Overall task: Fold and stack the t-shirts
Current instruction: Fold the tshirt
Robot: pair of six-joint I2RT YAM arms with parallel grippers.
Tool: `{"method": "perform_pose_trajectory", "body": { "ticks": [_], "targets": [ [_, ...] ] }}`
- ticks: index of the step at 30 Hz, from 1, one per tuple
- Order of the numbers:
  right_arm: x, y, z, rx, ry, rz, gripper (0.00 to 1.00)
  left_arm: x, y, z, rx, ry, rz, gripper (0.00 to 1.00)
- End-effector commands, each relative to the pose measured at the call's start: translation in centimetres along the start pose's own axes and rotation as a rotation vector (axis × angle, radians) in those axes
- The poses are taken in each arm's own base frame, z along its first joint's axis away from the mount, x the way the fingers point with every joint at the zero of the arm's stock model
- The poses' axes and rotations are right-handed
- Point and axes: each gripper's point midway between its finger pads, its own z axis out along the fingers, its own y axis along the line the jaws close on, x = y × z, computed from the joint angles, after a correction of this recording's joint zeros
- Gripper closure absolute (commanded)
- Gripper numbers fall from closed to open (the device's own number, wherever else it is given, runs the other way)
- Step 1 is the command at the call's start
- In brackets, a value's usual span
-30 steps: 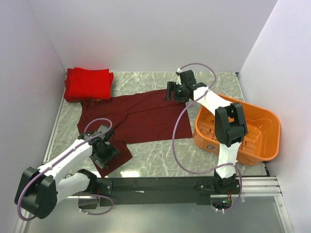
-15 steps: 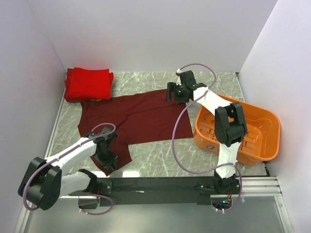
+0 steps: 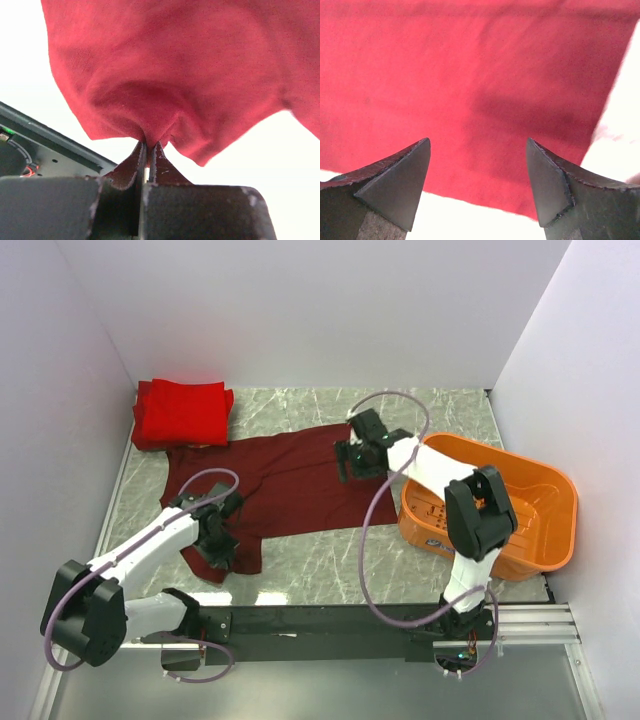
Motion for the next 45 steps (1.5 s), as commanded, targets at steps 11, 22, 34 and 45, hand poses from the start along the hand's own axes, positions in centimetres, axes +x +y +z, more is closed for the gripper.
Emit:
{"method": "perform_pose_trajectory", "body": {
  "ticks": [11,22,34,45],
  "targets": [
    [11.3,2.3,-3.2,0.053,0.242,-0.182,0.21,-1.1,-2.3,-2.3,0.107,-0.030,0.050,0.99],
    [12.0,0.1,-1.6,0.149,0.274,-0.208,0.28,-1.4,-2.5,-2.1,0.119,-0.033,0.022,0.99],
    [12.2,-0.2,-0.1,0.130,0.296,-0.193,0.60,-2.8,-2.7,-1.7,0.138,-0.044,-0.026,0.99],
    [10.1,0.1,-0.9,0.138,0.254,-0.201,1.00,-4.4,-4.9,-2.8,0.233,-0.080,-0.034,0.99]
  ]
}}
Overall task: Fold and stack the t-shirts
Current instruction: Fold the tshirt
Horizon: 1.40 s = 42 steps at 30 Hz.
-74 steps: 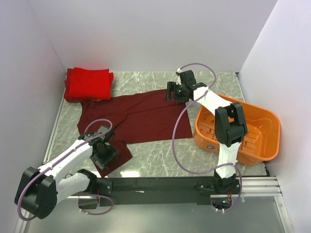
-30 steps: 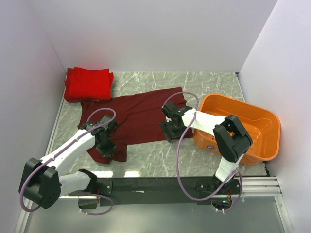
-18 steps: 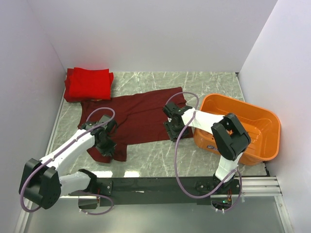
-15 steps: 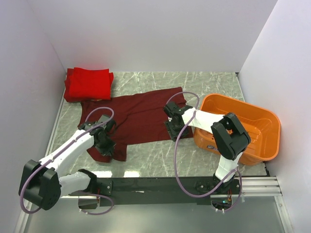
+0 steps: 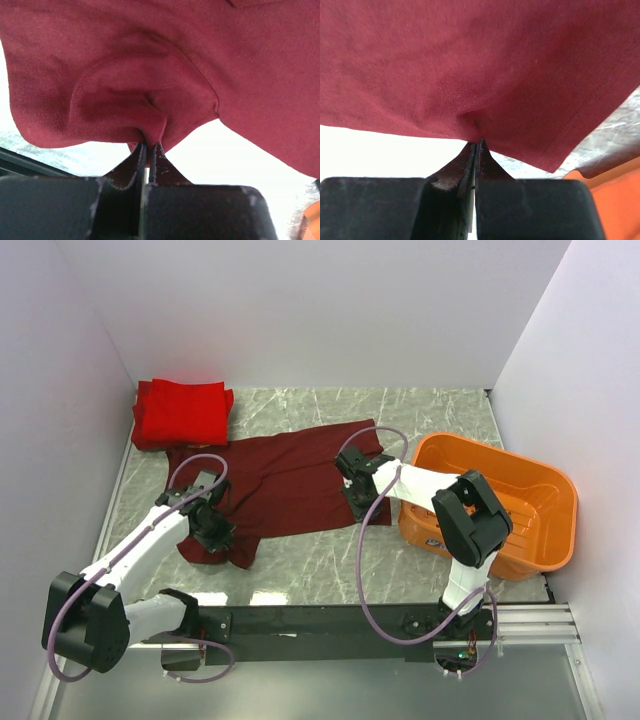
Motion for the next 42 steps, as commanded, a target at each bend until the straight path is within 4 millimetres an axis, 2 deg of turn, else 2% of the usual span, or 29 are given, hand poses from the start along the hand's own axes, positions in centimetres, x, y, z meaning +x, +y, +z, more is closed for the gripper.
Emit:
{"method": "perform_pose_trajectory", "body": {
  "ticks": [1,6,13,15,21,26,28,30,34,40,42],
  "targets": [
    [-2.4,-0.5,-1.0,0.028,-0.052,0.007,1.00,-0.9,-2.0,-1.2,0.076,-0.011,0.027,0.99],
    [-3.4,-0.5,-2.3,0.030,-0.074,0.005,1.00,-2.2,-2.5,-1.9,0.071,-0.023,0.029,0.99],
    [-5.2,-1.0,-3.6,0.052,-0.084,-0.003,1.00,-4.5,-4.4,-2.8,0.109,-0.023,0.052,0.99],
    [-6.1,-1.2,-4.0,0.063,-0.090,-0.001,1.00,-5.2,-4.4,-2.5,0.085,-0.026,0.047,0.99],
    [-9.5,-2.1,-5.6,0.063,-0.141,0.022,1.00,-8.1,-6.1,-2.5,0.100,-0.049,0.045,0.99],
    [-12.0,-2.8,-6.1,0.081,-0.159,0.021,1.00,-11.1,-7.6,-2.7,0.089,-0.100,0.058,0.99],
    [-12.6,-2.9,-5.7,0.079,-0.151,0.013,1.00,-12.5,-8.3,-3.2,0.084,-0.140,0.063,0.99],
    [-13.5,-3.1,-6.0,0.078,-0.160,0.010,1.00,-13.5,-8.8,-3.0,0.075,-0.163,0.067,0.99],
    [-14.4,-4.0,-5.2,0.089,-0.142,0.025,1.00,-15.9,-11.3,-3.1,0.120,-0.228,0.083,0.99],
    [-15.5,-4.8,-4.0,0.087,-0.127,0.028,1.00,-17.8,-12.9,-0.9,0.111,-0.243,0.102,0.97],
    [-16.3,-5.3,-3.9,0.086,-0.133,0.037,1.00,-18.5,-14.0,0.0,0.143,-0.256,0.112,0.96]
  ]
}}
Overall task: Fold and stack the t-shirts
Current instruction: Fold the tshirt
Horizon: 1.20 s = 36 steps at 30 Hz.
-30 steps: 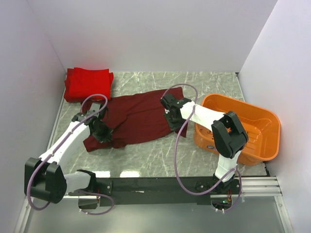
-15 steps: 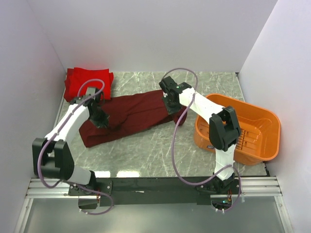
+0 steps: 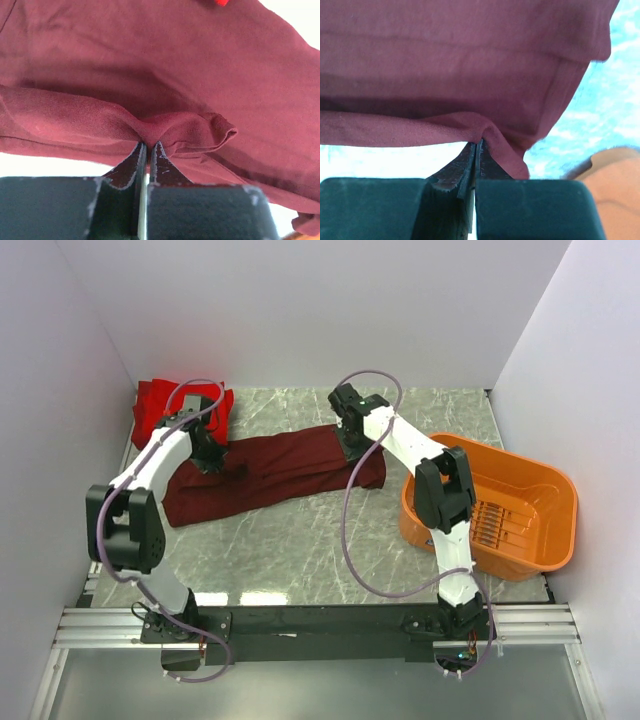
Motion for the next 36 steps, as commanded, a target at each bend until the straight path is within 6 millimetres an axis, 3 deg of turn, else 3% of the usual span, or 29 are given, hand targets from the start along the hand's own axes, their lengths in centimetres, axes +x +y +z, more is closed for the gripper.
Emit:
{"method": "perform_pose_trajectory", "body": {
  "ticks": [1,3,5,7,8,9,10,12,13,15,16,17,19,20,23,26,30,36],
  "targets": [
    [-1.3,-1.2,0.2,0.011,-0.006,0.000,1.00,-2.4,-2.3,0.8,0.088,-0.077,0.035,0.95],
    [-2.6,-1.9,0.6,0.018,-0.035,0.010,0.98,-3.7,-3.8,1.3,0.153,-0.138,0.032,0.91],
    [-4.0,-2.5,0.9,0.029,-0.056,0.015,0.95,-4.6,-3.7,2.2,0.132,-0.178,0.019,0.84],
    [-4.9,-3.8,1.9,0.061,-0.059,0.021,0.84,-6.2,-4.6,2.2,0.134,-0.231,0.009,0.73],
    [-6.4,-4.2,1.4,0.069,-0.099,0.027,0.77,-6.6,-4.7,2.7,0.119,-0.242,0.015,0.65],
    [-6.9,-5.3,1.3,0.109,-0.108,0.030,0.58,-7.1,-4.9,2.8,0.118,-0.252,0.017,0.55],
    [-7.1,-6.0,1.6,0.137,-0.108,0.039,0.50,-7.6,-5.4,2.4,0.123,-0.258,0.016,0.35],
    [-7.7,-7.4,0.8,0.208,-0.130,0.054,0.37,-7.9,-5.9,2.1,0.131,-0.259,0.023,0.15],
    [-8.0,-7.6,-0.3,0.215,-0.151,0.061,0.36,-7.9,-6.1,1.9,0.140,-0.261,0.023,0.03],
    [-6.8,-7.3,-0.1,0.201,-0.141,0.079,0.34,-7.5,-6.0,1.1,0.159,-0.260,0.020,0.01],
    [-6.9,-6.5,-1.8,0.151,-0.176,0.087,0.32,-7.3,-5.8,0.8,0.162,-0.262,0.014,0.01],
    [-5.5,-5.8,-1.0,0.123,-0.153,0.089,0.30,-7.1,-6.0,-0.3,0.189,-0.270,0.009,0.01],
    [-4.9,-3.8,-2.5,0.022,-0.172,0.087,0.27,-5.5,-5.5,-0.4,0.201,-0.240,0.006,0.01],
    [-3.8,-2.3,-2.1,-0.021,-0.149,0.060,0.24,-5.0,-5.7,-1.3,0.228,-0.245,0.009,0.01],
    [-2.1,1.4,-2.3,-0.141,-0.134,0.006,0.23,-2.1,-5.3,-1.3,0.256,-0.187,0.028,0.01],
    [-0.8,4.0,-1.2,-0.252,-0.082,0.020,0.21,0.6,-5.0,0.1,0.270,-0.109,0.042,0.01],
    [-0.2,3.2,2.1,-0.190,-0.014,0.054,0.21,2.3,-4.2,2.8,0.219,-0.040,0.046,0.01],
    [-2.4,-0.5,5.1,-0.148,-0.020,0.199,0.20,2.2,-1.8,6.0,0.118,-0.020,0.007,0.00]
  ]
}}
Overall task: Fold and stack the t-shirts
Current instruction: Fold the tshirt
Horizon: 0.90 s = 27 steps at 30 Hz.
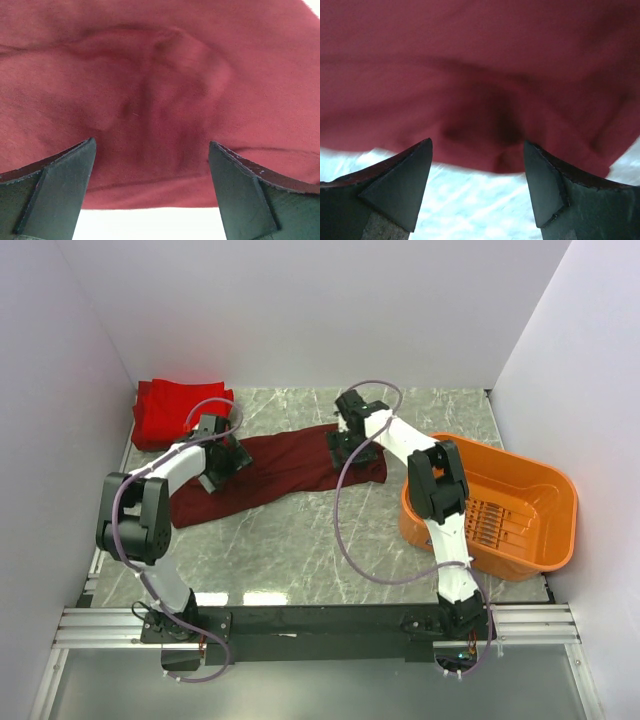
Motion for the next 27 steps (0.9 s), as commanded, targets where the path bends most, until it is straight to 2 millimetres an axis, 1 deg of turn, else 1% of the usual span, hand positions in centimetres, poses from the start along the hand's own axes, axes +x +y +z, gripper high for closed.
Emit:
{"method": "perform_pose_trajectory", "body": {
  "ticks": [1,2,3,4,6,7,8,10,12,14,16,18,19,20,21,22,24,27],
  "targets": [
    [-4.2,-4.3,-0.2,0.040,-0.100,0.145,0.20,-1.0,0.6,0.8,0.008,-0.018,-0.058,0.01],
    [-4.8,-5.1,-0.3,0.060,-0.114,0.169,0.20,-1.3,1.2,1.0,0.006,-0.012,-0.076,0.01],
    [-5.3,-6.5,0.1,0.107,-0.127,0.186,0.20,-1.3,1.7,1.2,-0.004,-0.011,-0.083,0.01],
    [-7.0,-7.7,-0.8,0.128,-0.175,0.208,0.20,-1.5,2.1,1.2,-0.014,-0.014,-0.090,0.01],
    [-8.3,-8.8,-1.1,0.150,-0.215,0.225,0.20,-1.6,2.7,1.3,-0.037,-0.025,-0.092,0.01],
    [-9.4,-8.9,-1.8,0.146,-0.248,0.228,0.20,-1.7,2.9,1.3,-0.044,-0.028,-0.093,0.00],
    [-9.9,-9.2,-2.0,0.145,-0.264,0.229,0.20,-1.8,3.0,1.2,-0.050,-0.036,-0.096,0.01],
    [-10.7,-8.9,-2.5,0.129,-0.288,0.216,0.20,-2.2,3.4,1.1,-0.061,-0.053,-0.098,0.01],
    [-11.1,-8.7,-3.1,0.125,-0.307,0.185,0.20,-2.8,3.6,1.0,-0.070,-0.070,-0.105,0.01],
    [-11.5,-9.8,-3.6,0.185,-0.329,0.171,0.20,-3.4,4.0,1.0,-0.087,-0.081,-0.116,0.01],
    [-11.8,-10.2,-4.4,0.207,-0.341,0.161,0.20,-4.2,4.3,0.9,-0.102,-0.099,-0.124,0.01],
    [-11.8,-9.1,-4.9,0.166,-0.344,0.139,0.20,-5.4,4.3,0.7,-0.105,-0.131,-0.141,0.01],
    [-11.1,-8.6,-4.3,0.143,-0.330,0.128,0.20,-6.2,4.7,0.6,-0.121,-0.156,-0.152,0.01],
    [-11.0,-8.1,-4.3,0.127,-0.331,0.119,0.20,-7.0,4.4,0.4,-0.117,-0.175,-0.164,0.01],
    [-10.8,-7.0,-4.5,0.103,-0.335,0.101,0.20,-7.4,4.5,0.3,-0.120,-0.184,-0.168,0.01],
    [-10.3,-6.6,-4.0,0.098,-0.325,0.089,0.20,-7.8,4.4,0.3,-0.109,-0.187,-0.171,0.01],
    [-9.9,-5.7,-3.7,0.086,-0.317,0.070,0.20,-8.5,4.1,0.0,-0.101,-0.201,-0.170,0.01],
    [-9.0,-3.4,-2.9,0.024,-0.288,0.049,0.20,-9.0,4.1,-0.3,-0.109,-0.215,-0.174,0.01]
  ]
}}
